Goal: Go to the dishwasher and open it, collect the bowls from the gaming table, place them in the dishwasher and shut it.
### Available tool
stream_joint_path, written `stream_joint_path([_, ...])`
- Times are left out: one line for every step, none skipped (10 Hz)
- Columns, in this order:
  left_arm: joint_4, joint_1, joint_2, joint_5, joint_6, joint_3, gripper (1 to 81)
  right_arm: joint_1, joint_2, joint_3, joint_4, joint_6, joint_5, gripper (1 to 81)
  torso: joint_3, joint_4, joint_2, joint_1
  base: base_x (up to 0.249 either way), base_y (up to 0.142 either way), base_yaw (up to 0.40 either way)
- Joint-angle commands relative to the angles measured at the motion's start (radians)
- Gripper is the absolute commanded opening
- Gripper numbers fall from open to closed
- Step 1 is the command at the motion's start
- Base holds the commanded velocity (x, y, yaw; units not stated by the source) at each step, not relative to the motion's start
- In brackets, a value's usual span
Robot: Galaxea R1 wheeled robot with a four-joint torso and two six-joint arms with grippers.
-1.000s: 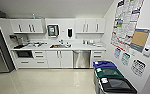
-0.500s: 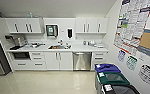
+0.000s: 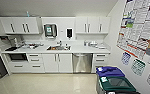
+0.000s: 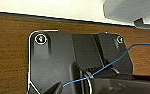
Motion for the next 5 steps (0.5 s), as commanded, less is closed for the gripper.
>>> stream_joint_path([0.019,-0.034,-0.015,0.044,0.005,0.007,81.1,0.038,-0.022,0.015,-0.014,-0.006,-0.057,81.1,0.000,0.000,0.000,0.000,0.199,0.000,0.000])
stream_joint_path([0.019,-0.032,-0.016,0.044,0.005,0.007,81.1,0.041,-0.019,0.015,-0.014,-0.006,-0.057,81.1,0.000,0.000,0.000,0.000,0.158,0.000,0.000])
stream_joint_path([0.019,-0.029,-0.015,0.044,0.005,0.007,81.1,0.041,-0.017,0.015,-0.014,-0.006,-0.057,81.1,0.000,0.000,0.000,0.000,0.138,0.000,0.000])
stream_joint_path([0.019,-0.029,-0.016,0.044,0.005,0.007,81.1,0.043,-0.017,0.018,-0.014,-0.006,-0.057,81.1,0.000,0.000,0.000,0.000,0.135,0.000,0.000])
stream_joint_path([0.019,-0.029,-0.016,0.042,0.005,0.006,81.1,0.043,-0.017,0.018,-0.014,-0.006,-0.057,81.1,0.000,0.000,0.000,0.000,0.134,0.000,0.000])
